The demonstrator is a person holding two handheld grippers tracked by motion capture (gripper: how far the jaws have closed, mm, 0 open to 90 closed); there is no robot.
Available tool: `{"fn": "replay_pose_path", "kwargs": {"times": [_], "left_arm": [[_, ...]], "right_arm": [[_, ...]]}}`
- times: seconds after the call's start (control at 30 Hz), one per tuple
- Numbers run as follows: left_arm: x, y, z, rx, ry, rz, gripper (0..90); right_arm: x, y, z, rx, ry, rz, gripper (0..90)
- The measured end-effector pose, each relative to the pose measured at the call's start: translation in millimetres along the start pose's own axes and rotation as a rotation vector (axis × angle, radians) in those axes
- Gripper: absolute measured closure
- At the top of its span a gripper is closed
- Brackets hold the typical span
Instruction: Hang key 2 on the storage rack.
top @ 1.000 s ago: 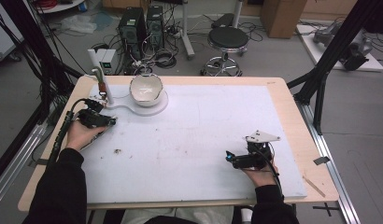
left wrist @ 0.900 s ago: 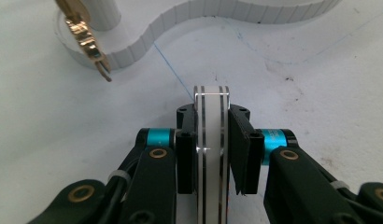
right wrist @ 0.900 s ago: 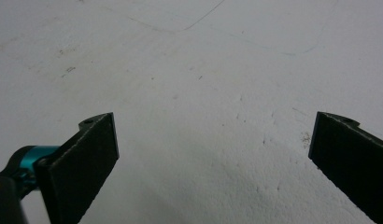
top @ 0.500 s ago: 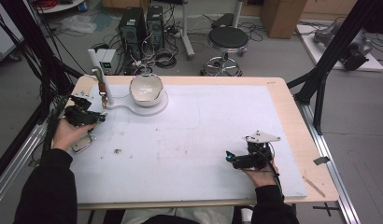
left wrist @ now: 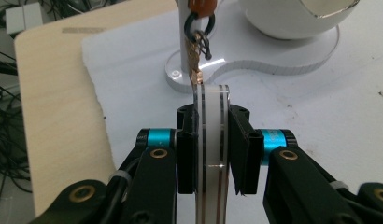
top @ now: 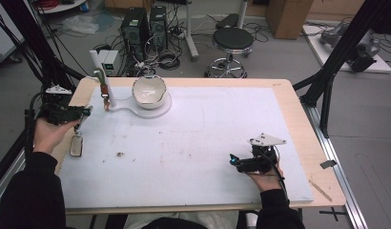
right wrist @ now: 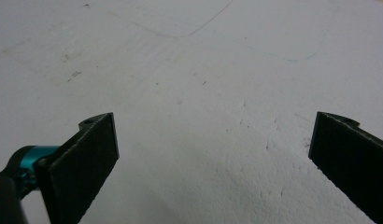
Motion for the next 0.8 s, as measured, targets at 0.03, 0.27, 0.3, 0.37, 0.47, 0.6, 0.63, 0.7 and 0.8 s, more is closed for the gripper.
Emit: {"fn": "replay_pose_path", "kwargs": {"times": [0.03,0.27,0.3,0.37,0.47,0.6,0.63,0.7,0.8], "left_arm": [[0.5,3.8,-2.9,0.005,-0.004,-0.011,74.3],[1.9,28.4,-26.7,0.028,-0.054,-0.031,74.4],[1.6,32.1,-30.5,0.036,-0.061,-0.037,74.3],[-0.4,39.4,-38.9,0.044,-0.069,-0.055,74.3],[-5.5,50.5,-51.5,0.074,-0.073,-0.07,74.3],[-14.0,62.0,-66.1,0.109,-0.063,-0.086,74.3],[-16.2,64.6,-69.2,0.115,-0.064,-0.093,74.4],[-21.2,70.0,-75.5,0.132,-0.057,-0.103,74.4],[-27.2,74.9,-81.0,0.161,-0.051,-0.116,74.4]], "right_arm": [[-0.1,0.2,-0.3,0.006,-0.002,-0.001,0.6],[-0.4,1.2,-0.2,0.006,-0.002,-0.001,0.6],[-0.3,1.1,-0.1,0.005,-0.002,0.0,0.6],[-0.1,1.0,-0.1,0.005,-0.001,0.0,0.6],[0.1,0.2,-0.1,0.004,0.003,0.001,0.6],[-0.1,-0.8,0.1,-0.003,0.004,0.001,0.6],[-0.1,-1.2,0.1,-0.006,0.004,0.002,0.6],[0.1,-2.1,0.1,-0.01,0.002,0.003,0.6],[0.6,-2.8,0.4,-0.014,0.002,0.004,0.6]]}}
Point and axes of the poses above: each handheld gripper's, and its own axes: y roughly backward along the jaws, z roughly out of its underside, x roughly to its right, the point moved 2 cm from there along -y, roughly forward along the jaws, and after that the axes turned 12 degrees about -x, right-handed, at the moved point
